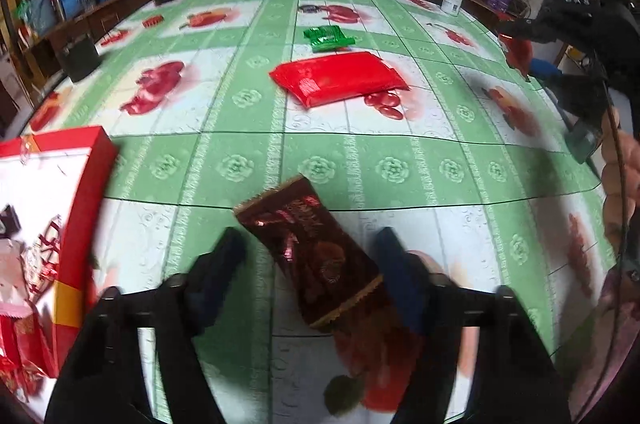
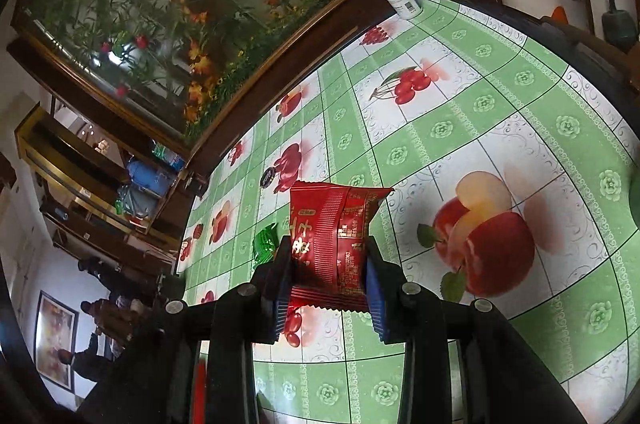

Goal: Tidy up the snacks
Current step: 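Grasp the brown chocolate-bar packet with the left tool and lift it, then carry the brown bar and red gold-lettered packet over the tray and open both tools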

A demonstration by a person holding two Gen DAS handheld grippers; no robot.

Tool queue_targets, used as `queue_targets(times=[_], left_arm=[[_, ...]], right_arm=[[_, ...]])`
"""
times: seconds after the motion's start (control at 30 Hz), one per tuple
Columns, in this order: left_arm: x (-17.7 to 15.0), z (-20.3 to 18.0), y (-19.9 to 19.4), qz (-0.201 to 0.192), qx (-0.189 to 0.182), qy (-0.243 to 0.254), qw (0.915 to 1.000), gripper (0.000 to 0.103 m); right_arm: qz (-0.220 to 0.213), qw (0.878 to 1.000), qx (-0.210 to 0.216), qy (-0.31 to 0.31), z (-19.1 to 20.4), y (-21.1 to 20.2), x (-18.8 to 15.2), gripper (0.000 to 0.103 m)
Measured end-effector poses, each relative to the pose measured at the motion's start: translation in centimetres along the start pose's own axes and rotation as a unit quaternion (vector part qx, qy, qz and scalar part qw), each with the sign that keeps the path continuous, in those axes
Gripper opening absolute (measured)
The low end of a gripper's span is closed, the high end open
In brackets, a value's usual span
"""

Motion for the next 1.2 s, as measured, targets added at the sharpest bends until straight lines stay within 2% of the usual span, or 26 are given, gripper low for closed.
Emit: queue_targets(times=[0.1, 0.17, 0.27, 0.53, 0.7, 0.8, 1.03, 1.2], left_arm=[[0.0, 0.6, -0.2, -0.009, 0.001, -0.002, 1.0, 0.041], [0.0, 1.0, -0.3, -0.011, -0.004, -0.006, 0.9999, 0.034], [-0.1, 1.7, -0.6, -0.008, -0.021, -0.014, 0.9996, 0.034], [-0.8, 2.1, -2.0, -0.015, -0.023, -0.011, 0.9996, 0.033], [-0.8, 2.6, -3.5, -0.033, -0.003, -0.003, 0.9995, 0.033], [-0.7, 2.9, -4.9, -0.058, 0.026, 0.013, 0.9979, 0.033], [-0.1, 4.6, -7.9, -0.105, 0.066, 0.014, 0.9922, 0.033], [0.1, 6.2, -9.2, -0.125, 0.083, 0.005, 0.9887, 0.033]], right_arm=[[0.004, 1.0, -0.003, -0.007, 0.3, 0.3, -0.3, 0.034], [0.009, 1.0, -0.003, -0.014, 0.5, 0.6, -0.4, 0.034], [0.016, 1.0, -0.004, -0.026, 1.0, 0.9, -0.9, 0.034], [0.062, 0.995, 0.023, -0.068, 3.4, 2.8, -3.2, 0.034], [0.09, 0.988, 0.028, -0.123, 6.0, 4.3, -5.8, 0.034], [0.107, 0.983, 0.034, -0.145, 7.1, 4.8, -7.1, 0.034], [0.118, 0.975, 0.033, -0.185, 8.7, 5.3, -9.0, 0.034], [0.123, 0.971, 0.026, -0.202, 9.0, 5.7, -9.7, 0.034]])
Point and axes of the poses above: each gripper's, at about its wrist camera, not at the fingertips, and y roughly the way its jaws point, z to its left, x to its top, the point moved 1 cm from there along y, roughly the way its jaws point
